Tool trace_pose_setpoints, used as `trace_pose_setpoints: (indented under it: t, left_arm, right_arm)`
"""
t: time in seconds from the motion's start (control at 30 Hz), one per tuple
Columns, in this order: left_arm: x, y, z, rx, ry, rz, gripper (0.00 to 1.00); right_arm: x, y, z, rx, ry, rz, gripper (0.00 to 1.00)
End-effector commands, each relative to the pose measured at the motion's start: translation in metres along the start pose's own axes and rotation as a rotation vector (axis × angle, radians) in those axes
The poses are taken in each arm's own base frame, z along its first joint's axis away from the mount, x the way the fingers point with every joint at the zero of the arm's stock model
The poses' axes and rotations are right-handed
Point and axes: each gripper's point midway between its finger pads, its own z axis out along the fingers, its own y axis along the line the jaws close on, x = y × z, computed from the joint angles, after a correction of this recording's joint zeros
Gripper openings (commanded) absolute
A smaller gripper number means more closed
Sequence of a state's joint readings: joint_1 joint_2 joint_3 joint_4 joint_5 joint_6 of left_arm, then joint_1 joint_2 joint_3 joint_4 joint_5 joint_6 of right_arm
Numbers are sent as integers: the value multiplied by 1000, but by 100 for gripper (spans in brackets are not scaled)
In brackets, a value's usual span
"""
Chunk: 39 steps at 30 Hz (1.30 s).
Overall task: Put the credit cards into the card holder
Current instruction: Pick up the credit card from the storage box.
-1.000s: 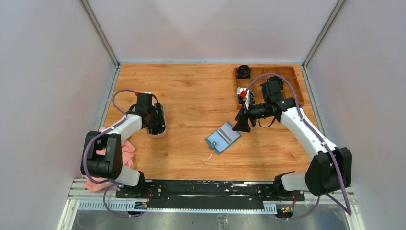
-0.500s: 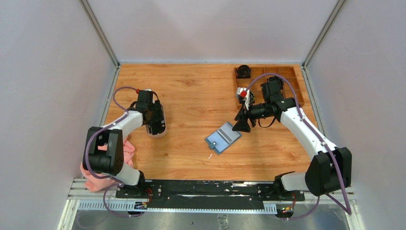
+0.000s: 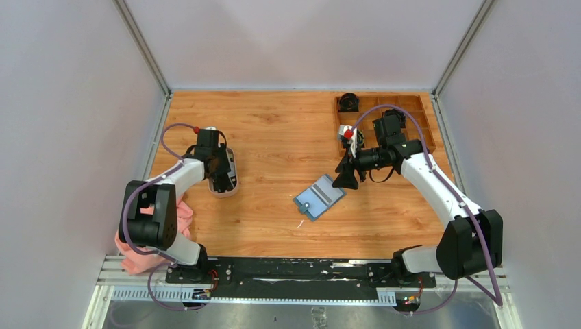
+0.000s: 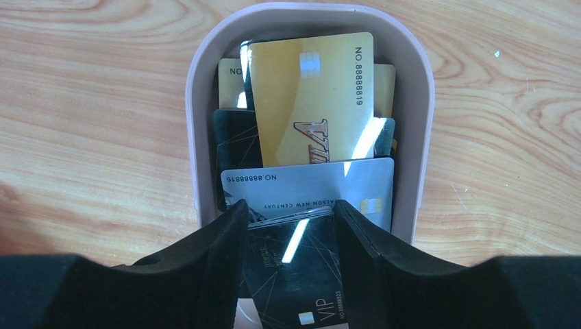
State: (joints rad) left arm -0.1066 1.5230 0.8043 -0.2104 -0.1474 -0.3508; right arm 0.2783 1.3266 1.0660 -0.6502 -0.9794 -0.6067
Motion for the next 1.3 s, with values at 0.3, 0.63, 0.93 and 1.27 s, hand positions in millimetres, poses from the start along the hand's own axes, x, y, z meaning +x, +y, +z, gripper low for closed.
trace_pose_setpoints:
  t: [0.3,0.63,0.93,1.27]
  left_arm:
    - [17,-3,-22,60,30,9,46]
    - [30,0,-38,67,26,-76,66]
    - [55,7,-27,15,95,-90,67]
    - [64,3,-14,-70,136,-40,72]
  right_arm:
    - [3,1,1,-27,-16,14,63]
    - [4,1,4,-45,-19,25,63]
    - [3,3,4,-55,-24,31,63]
    - [3,3,4,-57,-26,29,63]
